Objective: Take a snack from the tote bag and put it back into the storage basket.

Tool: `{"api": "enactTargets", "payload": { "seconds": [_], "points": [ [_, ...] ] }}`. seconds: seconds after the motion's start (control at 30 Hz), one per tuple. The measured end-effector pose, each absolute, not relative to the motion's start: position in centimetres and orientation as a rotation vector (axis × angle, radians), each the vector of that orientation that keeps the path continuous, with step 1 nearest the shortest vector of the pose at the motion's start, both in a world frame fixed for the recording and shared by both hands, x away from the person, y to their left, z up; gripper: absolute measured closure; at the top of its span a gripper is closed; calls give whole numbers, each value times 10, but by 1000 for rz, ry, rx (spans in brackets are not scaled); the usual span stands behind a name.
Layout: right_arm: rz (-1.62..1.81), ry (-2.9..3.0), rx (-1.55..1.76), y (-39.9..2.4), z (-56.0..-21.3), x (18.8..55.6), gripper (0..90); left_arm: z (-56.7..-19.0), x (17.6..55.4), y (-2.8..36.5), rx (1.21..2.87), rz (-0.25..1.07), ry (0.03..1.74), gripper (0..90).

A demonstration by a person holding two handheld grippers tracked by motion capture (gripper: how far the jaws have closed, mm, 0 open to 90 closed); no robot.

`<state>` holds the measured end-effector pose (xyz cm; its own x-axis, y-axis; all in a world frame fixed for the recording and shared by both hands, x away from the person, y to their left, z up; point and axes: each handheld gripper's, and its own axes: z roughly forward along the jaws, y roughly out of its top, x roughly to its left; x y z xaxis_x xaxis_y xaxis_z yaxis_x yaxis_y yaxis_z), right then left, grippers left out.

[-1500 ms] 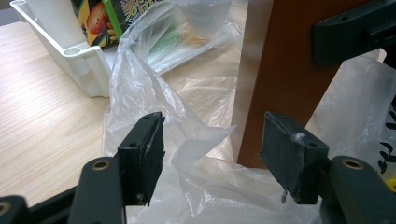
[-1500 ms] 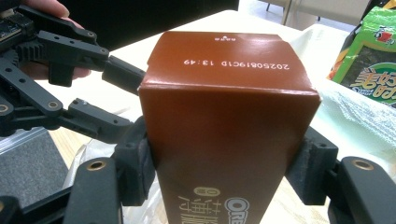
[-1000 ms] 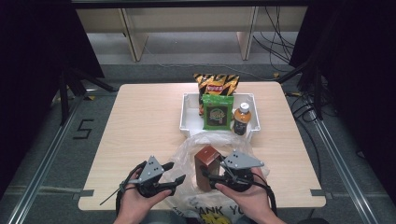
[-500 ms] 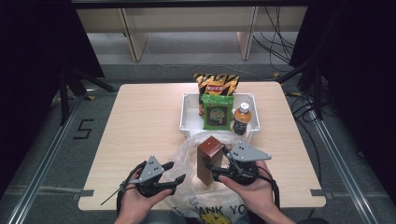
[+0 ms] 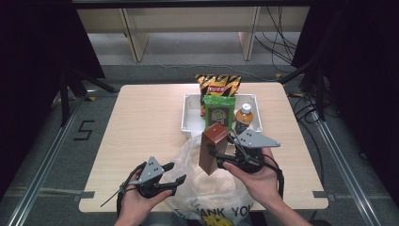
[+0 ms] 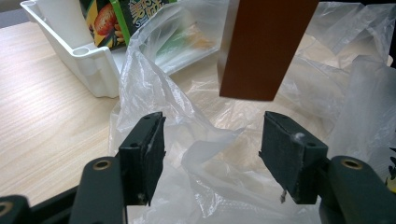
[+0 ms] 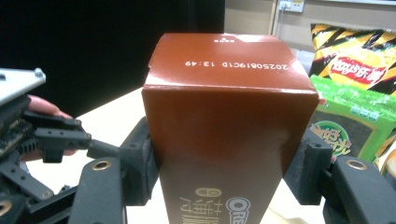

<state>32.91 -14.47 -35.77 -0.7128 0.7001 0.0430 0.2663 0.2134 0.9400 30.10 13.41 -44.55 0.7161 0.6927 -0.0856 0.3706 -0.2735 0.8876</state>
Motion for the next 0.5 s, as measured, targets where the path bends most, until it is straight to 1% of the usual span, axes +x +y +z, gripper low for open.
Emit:
{"api": "enactTargets", "payload": {
  "seconds": [0.5],
  "points": [
    [1551, 2015, 925, -149, -329, 343, 387, -447, 303, 135, 1918, 397, 812, 397]
  ]
}}
